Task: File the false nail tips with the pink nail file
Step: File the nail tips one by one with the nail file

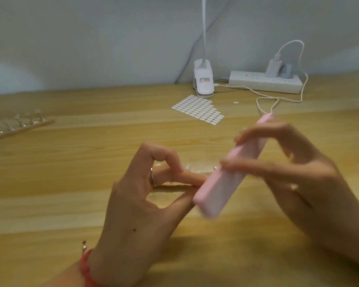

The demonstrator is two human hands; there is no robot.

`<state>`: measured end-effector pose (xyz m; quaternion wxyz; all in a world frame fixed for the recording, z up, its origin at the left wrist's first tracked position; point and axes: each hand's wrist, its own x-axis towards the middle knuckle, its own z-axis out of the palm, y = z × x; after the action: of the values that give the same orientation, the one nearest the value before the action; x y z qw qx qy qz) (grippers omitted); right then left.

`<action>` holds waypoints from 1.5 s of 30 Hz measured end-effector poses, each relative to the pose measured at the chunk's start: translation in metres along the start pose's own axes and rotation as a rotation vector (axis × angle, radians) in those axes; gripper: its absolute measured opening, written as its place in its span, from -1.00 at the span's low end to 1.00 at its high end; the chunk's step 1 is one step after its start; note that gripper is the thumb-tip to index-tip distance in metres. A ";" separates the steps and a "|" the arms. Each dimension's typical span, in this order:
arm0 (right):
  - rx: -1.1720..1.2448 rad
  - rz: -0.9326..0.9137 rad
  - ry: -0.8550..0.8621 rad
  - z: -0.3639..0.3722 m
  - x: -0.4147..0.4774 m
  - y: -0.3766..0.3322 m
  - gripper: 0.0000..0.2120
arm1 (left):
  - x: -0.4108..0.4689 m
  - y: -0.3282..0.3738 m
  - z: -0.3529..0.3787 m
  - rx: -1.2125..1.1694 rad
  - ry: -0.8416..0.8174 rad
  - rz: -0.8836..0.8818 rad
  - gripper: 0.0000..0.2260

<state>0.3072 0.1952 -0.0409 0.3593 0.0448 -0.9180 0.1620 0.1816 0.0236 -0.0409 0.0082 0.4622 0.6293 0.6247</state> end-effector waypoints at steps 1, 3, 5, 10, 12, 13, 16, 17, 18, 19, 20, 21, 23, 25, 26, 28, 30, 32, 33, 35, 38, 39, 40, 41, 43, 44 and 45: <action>0.023 -0.047 -0.024 0.003 -0.003 -0.007 -0.46 | -0.001 0.000 0.000 -0.019 0.002 -0.006 -0.62; 0.049 -0.095 -0.060 0.005 -0.004 -0.012 -0.52 | -0.002 0.000 0.001 -0.018 0.003 0.005 -0.60; 0.064 -0.008 -0.031 0.001 0.001 -0.003 -0.49 | -0.001 0.001 -0.001 0.028 -0.019 0.014 -0.64; 0.121 -0.068 -0.079 0.004 -0.006 -0.019 -0.48 | -0.003 0.002 0.000 0.001 -0.011 0.004 -0.68; 0.104 -0.024 -0.057 0.001 -0.002 -0.013 -0.44 | -0.002 0.003 0.000 0.003 -0.008 0.010 -0.68; 0.087 0.018 -0.036 0.000 0.000 -0.009 -0.43 | -0.001 0.003 0.000 0.021 -0.009 0.014 -0.68; 0.092 -0.020 -0.046 0.003 -0.002 -0.018 -0.50 | -0.002 0.002 0.001 -0.002 -0.001 0.008 -0.66; 0.112 -0.056 -0.070 0.005 -0.004 -0.023 -0.52 | -0.002 0.002 0.001 -0.017 -0.001 0.010 -0.68; 0.122 -0.071 -0.078 0.004 -0.004 -0.023 -0.53 | -0.002 0.002 0.001 -0.022 -0.006 0.012 -0.69; 0.115 -0.048 -0.066 0.003 -0.003 -0.019 -0.52 | -0.002 0.002 0.000 -0.017 -0.010 0.014 -0.67; 0.102 0.009 -0.043 0.002 0.000 -0.013 -0.47 | -0.001 0.002 -0.001 -0.001 -0.011 0.013 -0.65; 0.089 0.058 -0.029 0.001 0.001 -0.010 -0.39 | 0.000 0.002 -0.001 0.012 -0.008 0.008 -0.63; 0.118 0.020 -0.049 0.003 -0.001 -0.015 -0.45 | -0.001 0.002 -0.001 0.000 -0.008 0.006 -0.63; 0.159 -0.063 -0.077 0.005 -0.005 -0.025 -0.54 | -0.003 0.003 0.001 -0.016 0.002 0.007 -0.67; 0.150 -0.061 -0.071 0.004 -0.003 -0.023 -0.52 | -0.003 0.003 0.001 -0.023 0.004 0.003 -0.69; 0.114 0.020 -0.039 0.001 0.001 -0.013 -0.41 | -0.002 0.002 0.000 -0.027 -0.004 -0.007 -0.67; 0.114 0.009 -0.054 0.004 0.000 -0.016 -0.41 | -0.001 0.002 0.000 -0.021 -0.012 -0.014 -0.65; 0.139 -0.085 -0.113 0.007 -0.005 -0.024 -0.50 | -0.001 0.003 0.000 -0.020 -0.018 -0.013 -0.69; 0.142 -0.087 -0.119 0.006 -0.004 -0.023 -0.51 | 0.000 0.003 0.000 -0.027 -0.019 -0.014 -0.70; 0.132 -0.001 -0.078 0.003 0.001 -0.014 -0.47 | 0.000 0.003 0.000 -0.035 -0.019 -0.014 -0.66; 0.164 -0.001 -0.068 0.006 0.001 -0.022 -0.61 | -0.001 0.002 0.002 -0.068 -0.012 -0.047 -0.60; 0.227 -0.016 -0.069 0.006 -0.001 -0.027 -0.69 | -0.002 0.002 0.003 -0.081 -0.013 -0.055 -0.62; 0.257 -0.025 -0.062 0.004 -0.002 -0.029 -0.73 | -0.002 0.001 0.004 -0.091 -0.016 -0.058 -0.62; 0.229 -0.007 -0.039 0.001 0.000 -0.025 -0.69 | -0.002 0.001 0.005 -0.094 -0.023 -0.053 -0.61; 0.102 0.084 0.000 -0.003 0.005 -0.014 -0.45 | -0.001 0.002 0.005 -0.078 -0.029 -0.042 -0.62; 0.086 0.097 0.006 -0.003 0.005 -0.015 -0.44 | -0.002 0.002 0.005 -0.080 -0.022 -0.049 -0.63; 0.115 0.069 -0.007 -0.002 0.004 -0.020 -0.55 | -0.002 0.002 0.005 -0.097 -0.019 -0.061 -0.62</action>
<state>0.3096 0.1769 -0.0320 0.3472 0.0343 -0.9094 0.2265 0.1871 0.0261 -0.0419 0.0553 0.4478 0.6121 0.6494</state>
